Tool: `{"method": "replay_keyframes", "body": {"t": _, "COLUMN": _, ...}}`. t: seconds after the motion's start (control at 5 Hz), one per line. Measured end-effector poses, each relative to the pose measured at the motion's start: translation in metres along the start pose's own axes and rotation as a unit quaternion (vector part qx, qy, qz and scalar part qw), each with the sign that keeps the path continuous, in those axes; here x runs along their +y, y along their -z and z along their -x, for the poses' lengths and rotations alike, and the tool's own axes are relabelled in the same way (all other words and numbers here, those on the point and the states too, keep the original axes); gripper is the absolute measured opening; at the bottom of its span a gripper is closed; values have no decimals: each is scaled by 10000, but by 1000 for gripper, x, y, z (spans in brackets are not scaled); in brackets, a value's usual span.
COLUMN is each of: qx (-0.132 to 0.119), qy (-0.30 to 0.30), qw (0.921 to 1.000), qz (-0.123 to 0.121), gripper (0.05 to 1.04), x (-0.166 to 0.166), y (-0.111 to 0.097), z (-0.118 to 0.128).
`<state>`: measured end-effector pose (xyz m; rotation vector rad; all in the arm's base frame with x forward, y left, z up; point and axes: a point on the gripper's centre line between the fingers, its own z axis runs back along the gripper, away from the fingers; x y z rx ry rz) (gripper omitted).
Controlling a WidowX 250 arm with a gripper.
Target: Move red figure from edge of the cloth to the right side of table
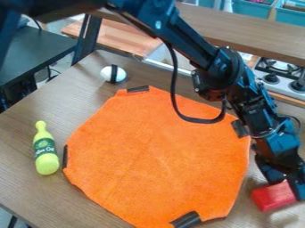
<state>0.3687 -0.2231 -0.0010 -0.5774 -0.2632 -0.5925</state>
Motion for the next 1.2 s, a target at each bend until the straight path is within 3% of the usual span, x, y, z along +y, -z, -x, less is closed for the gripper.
{"method": "replay_keyframes", "body": {"t": 0.4, "qx": -209, "qy": 129, "qw": 9996, "qz": 157, "gripper": 999, "x": 2, "y": -35, "z": 17}}
{"method": "replay_keyframes", "body": {"t": 0.6, "qx": -146, "qy": 320, "qw": 9993, "qz": 92, "gripper": 999, "x": 4, "y": -57, "z": 25}}
{"method": "replay_keyframes", "body": {"t": 0.8, "qx": 184, "qy": 487, "qw": 9986, "qz": -83, "gripper": 999, "x": 16, "y": -65, "z": 36}}
{"method": "replay_keyframes", "body": {"t": 1.0, "qx": 629, "qy": 421, "qw": 9955, "qz": -578, "gripper": 999, "x": 37, "y": -82, "z": 54}}
{"method": "replay_keyframes", "body": {"t": 1.2, "qx": 1259, "qy": 384, "qw": 9858, "qz": -1040, "gripper": 999, "x": 49, "y": -96, "z": 58}}
